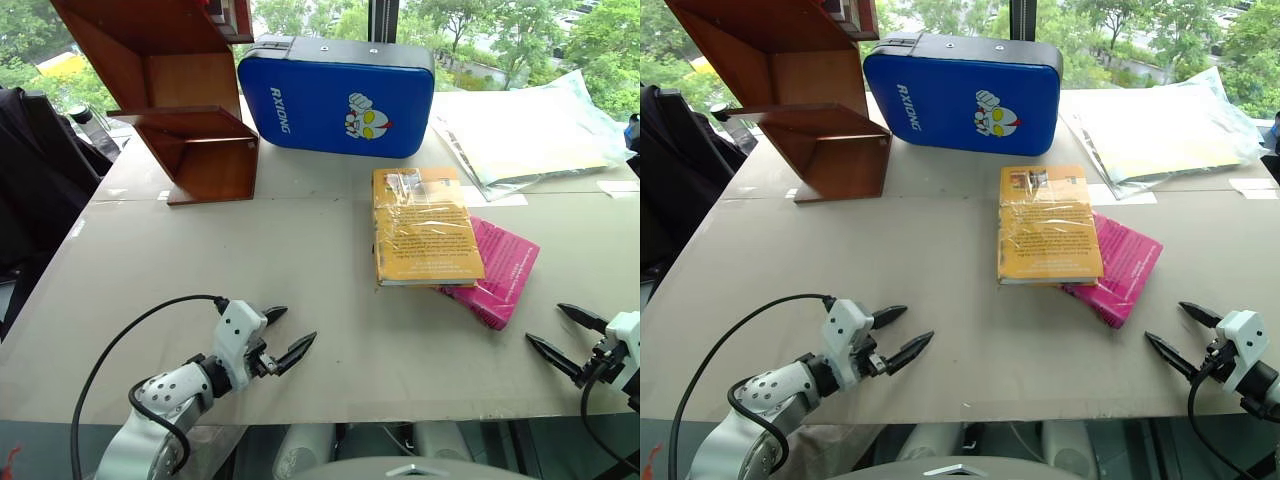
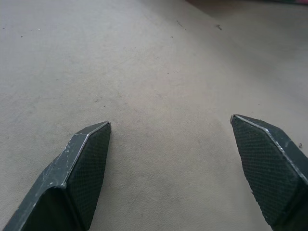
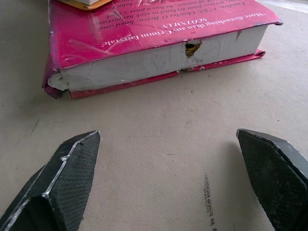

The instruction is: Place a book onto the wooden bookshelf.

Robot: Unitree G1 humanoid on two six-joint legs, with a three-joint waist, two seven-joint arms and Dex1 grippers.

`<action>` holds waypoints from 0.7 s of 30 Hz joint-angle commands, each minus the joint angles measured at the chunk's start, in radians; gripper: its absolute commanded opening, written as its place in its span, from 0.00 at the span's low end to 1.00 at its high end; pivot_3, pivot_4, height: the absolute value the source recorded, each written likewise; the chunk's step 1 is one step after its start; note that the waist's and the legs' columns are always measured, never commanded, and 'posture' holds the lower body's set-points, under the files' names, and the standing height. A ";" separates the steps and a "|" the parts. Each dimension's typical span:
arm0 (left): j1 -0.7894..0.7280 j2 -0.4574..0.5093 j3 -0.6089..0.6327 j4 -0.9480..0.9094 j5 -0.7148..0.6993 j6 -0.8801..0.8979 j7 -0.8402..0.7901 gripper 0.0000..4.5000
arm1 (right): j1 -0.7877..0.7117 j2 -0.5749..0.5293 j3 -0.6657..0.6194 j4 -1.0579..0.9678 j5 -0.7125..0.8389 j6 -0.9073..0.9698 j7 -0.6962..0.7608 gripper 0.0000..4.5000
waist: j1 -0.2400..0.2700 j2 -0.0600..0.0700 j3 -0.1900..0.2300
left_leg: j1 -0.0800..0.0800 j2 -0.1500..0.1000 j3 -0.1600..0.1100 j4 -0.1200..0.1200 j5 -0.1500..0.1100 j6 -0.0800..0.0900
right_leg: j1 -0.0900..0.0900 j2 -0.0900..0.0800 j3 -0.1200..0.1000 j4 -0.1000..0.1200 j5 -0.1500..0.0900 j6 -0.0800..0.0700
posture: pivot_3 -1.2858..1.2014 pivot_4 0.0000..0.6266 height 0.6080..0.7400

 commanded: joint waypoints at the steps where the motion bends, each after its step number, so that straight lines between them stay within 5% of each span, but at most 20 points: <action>1: 0.012 -0.010 0.018 -0.032 -0.014 -0.027 0.003 0.91 | 0.003 -0.029 -0.009 -0.016 0.039 0.019 0.034 1.00 | 0.000 0.000 0.000 | 0.000 0.000 0.000 0.000 0.000 0.000 | 0.000 0.000 0.000 0.000 0.000 0.000 | 0.52 0.24 1.00; 21: -0.046 -0.015 0.027 -0.052 -0.061 -0.013 -0.003 0.91 | -0.017 -0.113 -0.075 0.056 0.108 0.042 0.092 1.00 | 0.005 -0.001 0.001 | -0.001 0.000 0.000 0.000 0.000 0.000 | 0.000 0.000 -0.001 -0.001 0.000 0.000 | 0.52 0.24 1.00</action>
